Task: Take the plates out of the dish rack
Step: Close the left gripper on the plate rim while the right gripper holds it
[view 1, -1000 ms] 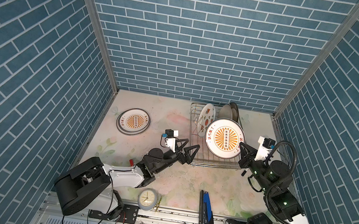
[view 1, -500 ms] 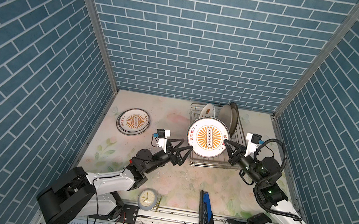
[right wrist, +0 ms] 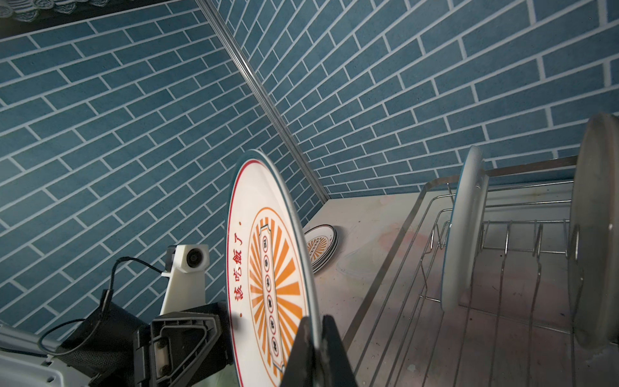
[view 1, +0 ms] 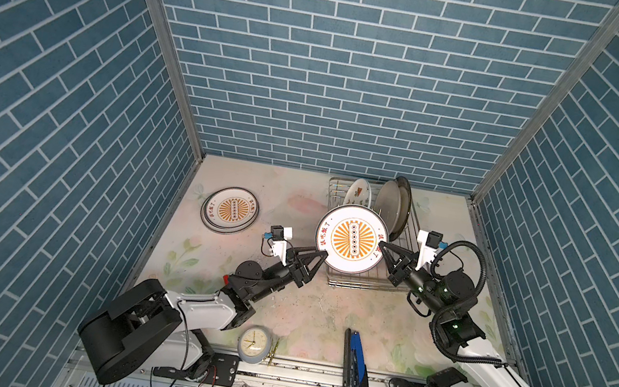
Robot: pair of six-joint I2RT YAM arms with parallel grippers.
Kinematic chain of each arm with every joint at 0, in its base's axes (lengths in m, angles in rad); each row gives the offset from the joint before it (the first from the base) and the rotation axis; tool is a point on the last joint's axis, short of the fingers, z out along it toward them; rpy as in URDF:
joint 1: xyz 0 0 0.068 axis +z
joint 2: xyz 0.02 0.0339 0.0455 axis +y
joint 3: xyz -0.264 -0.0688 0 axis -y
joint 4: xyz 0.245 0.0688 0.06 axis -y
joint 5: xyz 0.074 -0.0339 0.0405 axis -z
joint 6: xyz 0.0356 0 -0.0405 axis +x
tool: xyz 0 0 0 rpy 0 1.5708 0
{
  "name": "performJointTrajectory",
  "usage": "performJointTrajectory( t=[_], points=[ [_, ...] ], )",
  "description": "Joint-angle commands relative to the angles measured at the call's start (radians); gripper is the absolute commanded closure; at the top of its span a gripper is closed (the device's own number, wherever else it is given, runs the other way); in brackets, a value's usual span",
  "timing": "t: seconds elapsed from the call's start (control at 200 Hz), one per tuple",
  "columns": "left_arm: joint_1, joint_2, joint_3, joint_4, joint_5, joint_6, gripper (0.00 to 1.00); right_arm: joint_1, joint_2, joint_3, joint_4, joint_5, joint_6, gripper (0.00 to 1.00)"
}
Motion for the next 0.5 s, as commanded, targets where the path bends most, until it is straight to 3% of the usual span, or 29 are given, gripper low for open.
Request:
performJointTrajectory(
  t=[0.0,0.06,0.49],
  points=[
    [0.003,0.003,0.023,-0.003,-0.021,0.000,0.52,-0.003,0.013,-0.015,0.133,-0.020,0.039,1.00],
    [0.002,0.002,0.032,-0.024,-0.016,0.000,0.60,-0.003,0.023,-0.018,0.146,-0.024,0.039,1.00],
    [0.002,0.045,0.057,-0.020,-0.007,-0.022,0.73,-0.003,0.079,-0.036,0.214,-0.052,0.042,1.00]
  ],
)
